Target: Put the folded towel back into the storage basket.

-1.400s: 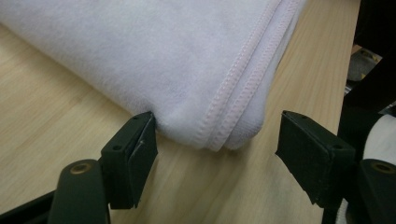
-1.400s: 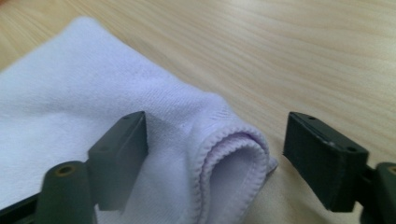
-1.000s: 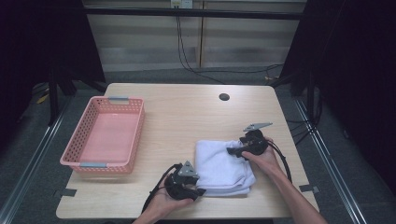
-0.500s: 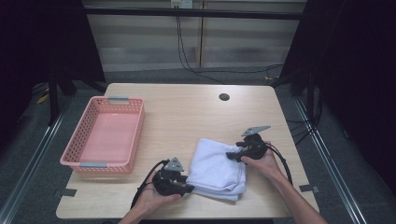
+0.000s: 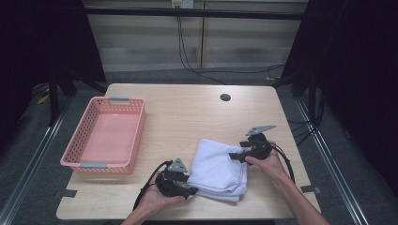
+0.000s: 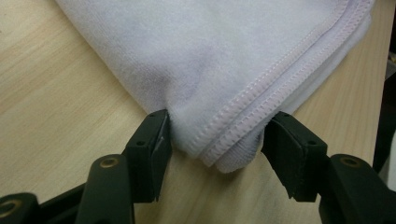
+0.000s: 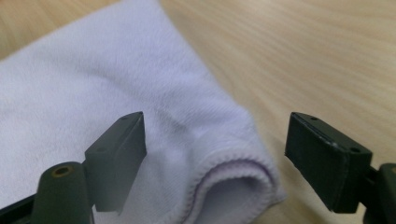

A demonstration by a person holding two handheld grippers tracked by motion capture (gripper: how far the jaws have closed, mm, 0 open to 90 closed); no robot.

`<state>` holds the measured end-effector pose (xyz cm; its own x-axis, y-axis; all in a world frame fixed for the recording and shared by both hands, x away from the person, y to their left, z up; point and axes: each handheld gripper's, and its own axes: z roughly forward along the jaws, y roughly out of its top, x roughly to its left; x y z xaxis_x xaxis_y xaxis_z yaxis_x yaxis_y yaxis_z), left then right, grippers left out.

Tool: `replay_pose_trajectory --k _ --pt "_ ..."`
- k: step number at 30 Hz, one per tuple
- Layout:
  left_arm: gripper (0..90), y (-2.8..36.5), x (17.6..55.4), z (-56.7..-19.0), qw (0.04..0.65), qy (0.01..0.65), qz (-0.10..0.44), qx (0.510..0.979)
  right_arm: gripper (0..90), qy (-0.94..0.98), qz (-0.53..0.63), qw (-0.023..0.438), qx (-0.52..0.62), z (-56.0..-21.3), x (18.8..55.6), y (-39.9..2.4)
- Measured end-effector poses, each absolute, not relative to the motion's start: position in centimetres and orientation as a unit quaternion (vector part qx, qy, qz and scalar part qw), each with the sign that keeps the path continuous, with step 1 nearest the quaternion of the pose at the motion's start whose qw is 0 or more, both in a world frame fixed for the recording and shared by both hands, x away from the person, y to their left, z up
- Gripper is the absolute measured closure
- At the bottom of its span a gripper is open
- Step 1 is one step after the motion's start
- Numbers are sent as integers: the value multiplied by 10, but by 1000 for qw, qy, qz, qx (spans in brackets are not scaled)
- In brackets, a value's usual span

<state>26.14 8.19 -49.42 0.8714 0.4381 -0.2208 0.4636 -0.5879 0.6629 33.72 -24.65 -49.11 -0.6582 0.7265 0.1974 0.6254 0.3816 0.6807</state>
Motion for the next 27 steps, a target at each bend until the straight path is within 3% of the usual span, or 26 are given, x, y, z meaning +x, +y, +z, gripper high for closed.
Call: replay_pose_trajectory --k 3,6,11,16,27 --pt "439 81 261 -493 373 249 -13 894 198 842 355 74 400 -498 333 -239" --pt "535 82 260 -494 375 245 -18 894 210 841 354 81 401 -500 330 -236" --pt "649 82 262 -494 372 243 -25 895 336 839 362 66 400 -500 327 -236" --pt "688 81 262 -493 380 244 -40 891 525 838 373 45 396 -499 325 -236" --pt "723 81 264 -486 407 238 -67 879 653 832 381 28 403 -495 327 -236"
